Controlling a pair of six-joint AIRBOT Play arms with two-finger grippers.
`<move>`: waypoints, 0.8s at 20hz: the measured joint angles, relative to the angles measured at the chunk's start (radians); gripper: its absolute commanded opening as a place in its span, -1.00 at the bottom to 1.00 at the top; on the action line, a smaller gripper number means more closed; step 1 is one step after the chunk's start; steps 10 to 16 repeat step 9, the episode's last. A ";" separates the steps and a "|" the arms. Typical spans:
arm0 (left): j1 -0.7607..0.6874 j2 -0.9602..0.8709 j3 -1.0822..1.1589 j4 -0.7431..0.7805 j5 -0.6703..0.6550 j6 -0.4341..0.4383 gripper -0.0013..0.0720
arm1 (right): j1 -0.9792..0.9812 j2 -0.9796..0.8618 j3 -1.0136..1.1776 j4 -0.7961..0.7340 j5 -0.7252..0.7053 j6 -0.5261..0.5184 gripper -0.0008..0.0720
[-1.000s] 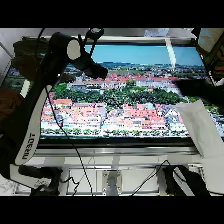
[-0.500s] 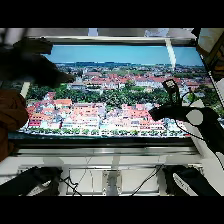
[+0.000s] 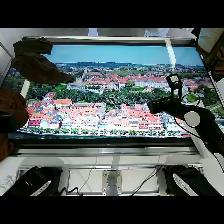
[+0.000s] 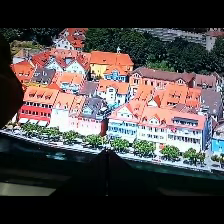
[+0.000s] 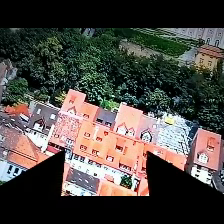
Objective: Fold the shirts.
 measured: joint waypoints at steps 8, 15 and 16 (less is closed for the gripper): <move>0.000 0.055 -0.136 0.103 0.461 -0.090 -0.90 | 0.001 0.000 -0.050 0.223 -0.021 0.004 0.51; 0.001 0.051 -0.139 0.134 0.465 -0.091 -0.90 | 0.001 0.000 -0.062 0.241 -0.020 0.004 0.51; 0.001 0.051 -0.139 0.134 0.465 -0.091 -0.90 | 0.001 0.000 -0.062 0.241 -0.020 0.004 0.51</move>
